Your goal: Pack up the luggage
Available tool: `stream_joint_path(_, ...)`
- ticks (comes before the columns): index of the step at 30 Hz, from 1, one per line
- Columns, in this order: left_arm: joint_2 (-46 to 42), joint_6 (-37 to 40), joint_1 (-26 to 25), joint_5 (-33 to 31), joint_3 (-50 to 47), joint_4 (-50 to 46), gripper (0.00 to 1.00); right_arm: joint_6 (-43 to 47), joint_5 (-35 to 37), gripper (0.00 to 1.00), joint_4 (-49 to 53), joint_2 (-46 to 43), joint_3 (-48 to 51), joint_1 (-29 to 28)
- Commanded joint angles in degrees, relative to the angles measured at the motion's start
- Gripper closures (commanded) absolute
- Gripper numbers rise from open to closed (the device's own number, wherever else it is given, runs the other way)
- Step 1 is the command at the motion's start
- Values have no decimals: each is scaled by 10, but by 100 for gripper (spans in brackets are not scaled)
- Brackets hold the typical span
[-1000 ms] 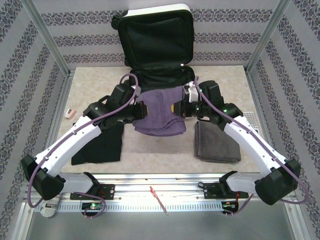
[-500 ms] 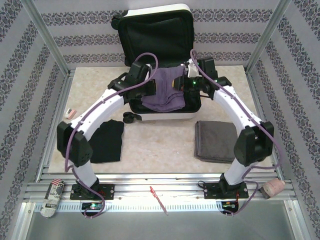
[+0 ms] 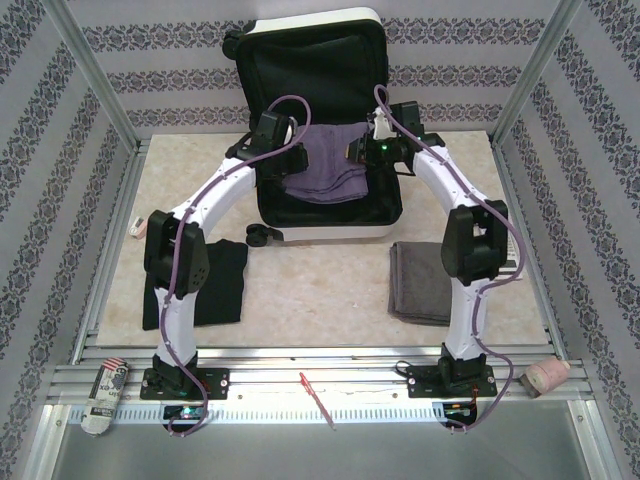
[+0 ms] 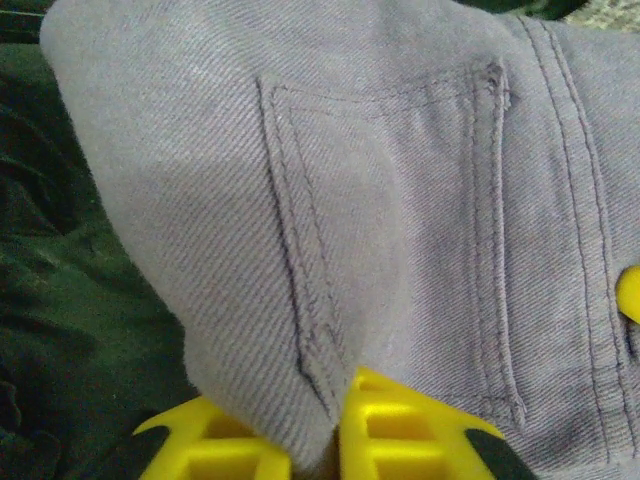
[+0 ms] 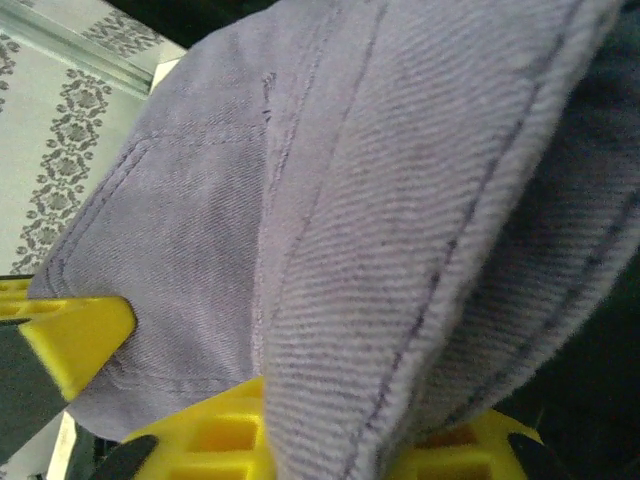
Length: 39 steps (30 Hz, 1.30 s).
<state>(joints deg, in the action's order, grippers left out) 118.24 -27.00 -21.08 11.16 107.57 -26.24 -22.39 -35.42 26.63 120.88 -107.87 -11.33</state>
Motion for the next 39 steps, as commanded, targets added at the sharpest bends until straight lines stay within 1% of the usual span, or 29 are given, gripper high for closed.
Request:
stream_joint_path(1,13,-7,16,11,26,42,49,36,20,63,28,34,-56,9)
stream_joint_path(3,16,-13,25,14,22,32,37,44,42,52,41,47,-67,16)
stream_joint_path(5,7,-12,30,14,11,26,29,43,52,42,40,46,-63,23)
stream_joint_path(7,-11,-5,31,4,-4,27,25,49,63,37,41,40,-58,24)
stream_joint_path(9,-31,2,32,-4,-19,26,24,53,72,34,46,32,-53,24)
stream_joint_path(12,-64,11,32,-27,-38,8,23,57,82,33,48,14,-40,24)
stream_joint_path(14,-91,21,32,-53,-53,-15,23,60,85,32,45,-5,-25,23)
stream_joint_path(19,-167,44,32,-148,-94,-107,23,61,87,31,30,-56,21,18)
stream_joint_path(21,-207,45,32,-189,-131,-139,22,56,83,31,19,-78,46,14)
stream_joint_path(23,-260,38,32,-222,-186,-157,19,47,75,31,1,-106,76,5)
stream_joint_path(26,-332,17,36,-249,-264,-180,15,45,84,30,-25,-153,127,-18)
stream_joint_path(29,-387,-21,43,-250,-334,-218,15,36,75,29,-48,-189,166,-44)
stream_joint_path(32,-427,-57,44,-201,-414,-239,17,32,65,28,-63,-213,199,-68)
stream_joint_path(35,-446,-99,44,-200,-483,-265,19,24,33,28,-97,-233,237,-87)
stream_joint_path(37,-453,-121,44,-189,-525,-263,20,27,1,29,-136,-245,270,-104)
stream_joint_path(39,-456,-138,44,-166,-563,-241,21,26,-12,29,-171,-255,303,-129)
